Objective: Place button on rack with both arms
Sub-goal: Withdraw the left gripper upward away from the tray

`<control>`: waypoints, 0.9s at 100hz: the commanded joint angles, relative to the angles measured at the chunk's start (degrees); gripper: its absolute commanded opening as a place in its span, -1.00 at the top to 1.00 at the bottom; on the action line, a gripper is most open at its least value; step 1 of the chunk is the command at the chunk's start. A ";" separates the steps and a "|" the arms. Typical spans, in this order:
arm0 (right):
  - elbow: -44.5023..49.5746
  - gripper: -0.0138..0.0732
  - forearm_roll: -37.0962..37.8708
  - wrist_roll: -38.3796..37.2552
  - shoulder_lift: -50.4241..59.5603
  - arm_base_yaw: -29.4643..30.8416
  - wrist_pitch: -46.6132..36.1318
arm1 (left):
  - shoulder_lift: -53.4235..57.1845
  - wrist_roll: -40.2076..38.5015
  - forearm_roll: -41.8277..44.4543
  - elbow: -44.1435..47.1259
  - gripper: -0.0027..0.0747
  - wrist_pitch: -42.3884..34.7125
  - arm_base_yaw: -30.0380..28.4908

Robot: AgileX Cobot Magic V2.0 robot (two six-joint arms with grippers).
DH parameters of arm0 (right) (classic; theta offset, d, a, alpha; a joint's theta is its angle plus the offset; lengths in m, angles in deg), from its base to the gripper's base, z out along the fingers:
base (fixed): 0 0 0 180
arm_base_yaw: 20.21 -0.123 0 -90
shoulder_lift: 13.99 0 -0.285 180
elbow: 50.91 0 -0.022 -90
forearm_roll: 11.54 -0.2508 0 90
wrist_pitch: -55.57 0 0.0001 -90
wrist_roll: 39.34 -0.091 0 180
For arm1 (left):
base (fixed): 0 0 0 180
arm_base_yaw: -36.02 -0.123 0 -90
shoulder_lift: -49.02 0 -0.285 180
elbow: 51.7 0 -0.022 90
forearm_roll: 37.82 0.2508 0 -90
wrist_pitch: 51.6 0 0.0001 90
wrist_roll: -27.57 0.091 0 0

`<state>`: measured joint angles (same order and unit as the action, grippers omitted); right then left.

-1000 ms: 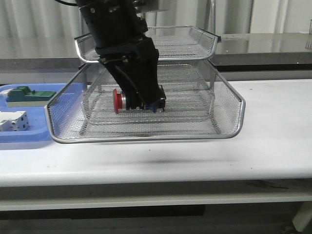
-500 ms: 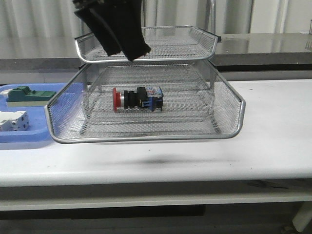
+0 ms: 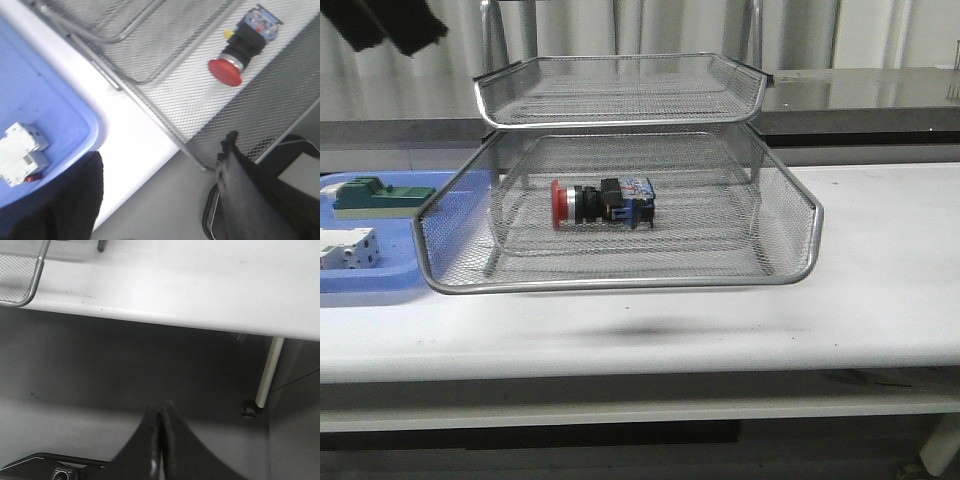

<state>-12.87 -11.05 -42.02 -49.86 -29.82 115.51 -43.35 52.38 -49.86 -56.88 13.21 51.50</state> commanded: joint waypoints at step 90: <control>-1.87 0.84 0.74 0.12 -0.21 0.13 -2.96 | 58.96 -0.82 -14.41 58.53 -0.26 -56.24 -7.20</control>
<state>-12.87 -11.05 -42.02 -49.86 -29.82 115.51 12.89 52.01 -61.50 1.04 -36.77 44.52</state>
